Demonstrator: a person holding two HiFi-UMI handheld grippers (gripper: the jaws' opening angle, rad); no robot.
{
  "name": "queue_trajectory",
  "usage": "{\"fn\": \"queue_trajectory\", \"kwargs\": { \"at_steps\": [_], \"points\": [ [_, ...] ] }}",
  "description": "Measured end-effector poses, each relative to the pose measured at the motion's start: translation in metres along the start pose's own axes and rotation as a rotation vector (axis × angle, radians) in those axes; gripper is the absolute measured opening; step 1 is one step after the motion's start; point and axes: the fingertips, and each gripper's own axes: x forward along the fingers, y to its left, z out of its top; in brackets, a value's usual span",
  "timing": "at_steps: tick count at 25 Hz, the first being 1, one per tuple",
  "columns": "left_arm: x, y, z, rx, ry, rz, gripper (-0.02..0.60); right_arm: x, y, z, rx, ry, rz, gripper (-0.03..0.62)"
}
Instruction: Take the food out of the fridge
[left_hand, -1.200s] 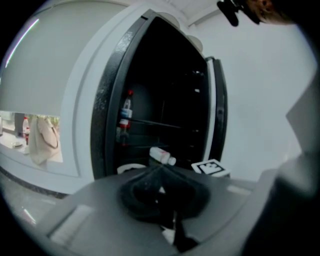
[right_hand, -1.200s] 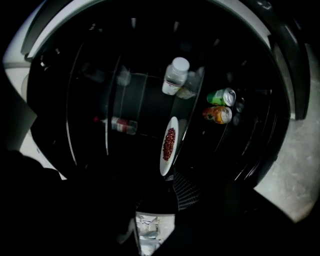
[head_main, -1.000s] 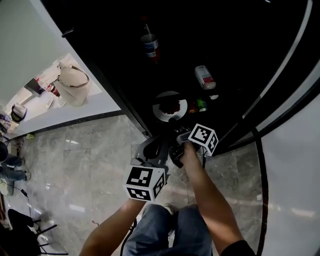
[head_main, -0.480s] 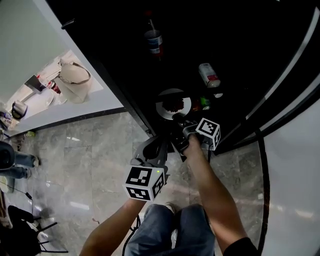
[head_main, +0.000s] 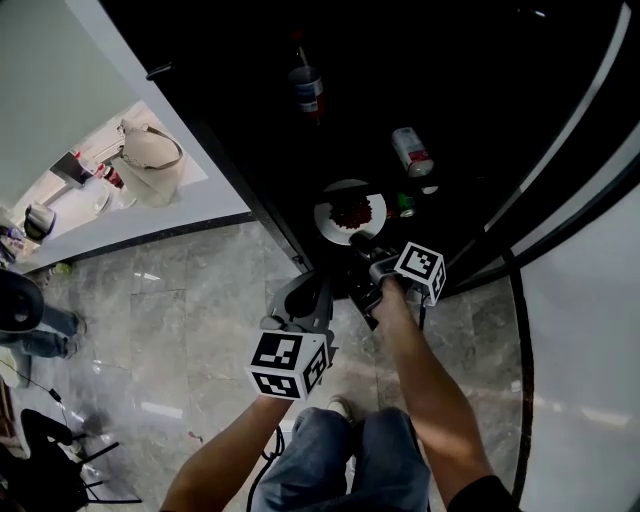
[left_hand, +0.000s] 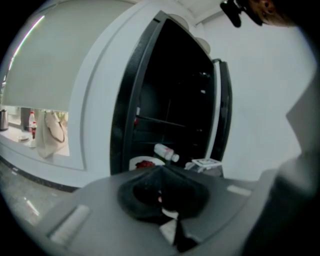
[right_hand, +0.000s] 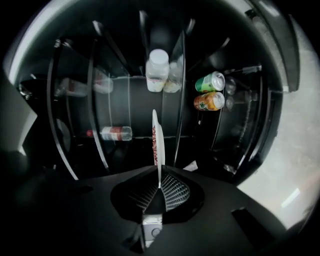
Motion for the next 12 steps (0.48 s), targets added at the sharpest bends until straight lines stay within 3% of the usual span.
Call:
{"fn": "queue_trajectory", "kwargs": {
  "at_steps": [12],
  "points": [
    [-0.032, -0.062, 0.069, 0.003, -0.001, -0.077, 0.002, -0.115, 0.054, -0.035, 0.038, -0.051, -0.006, 0.011]
  ]
}}
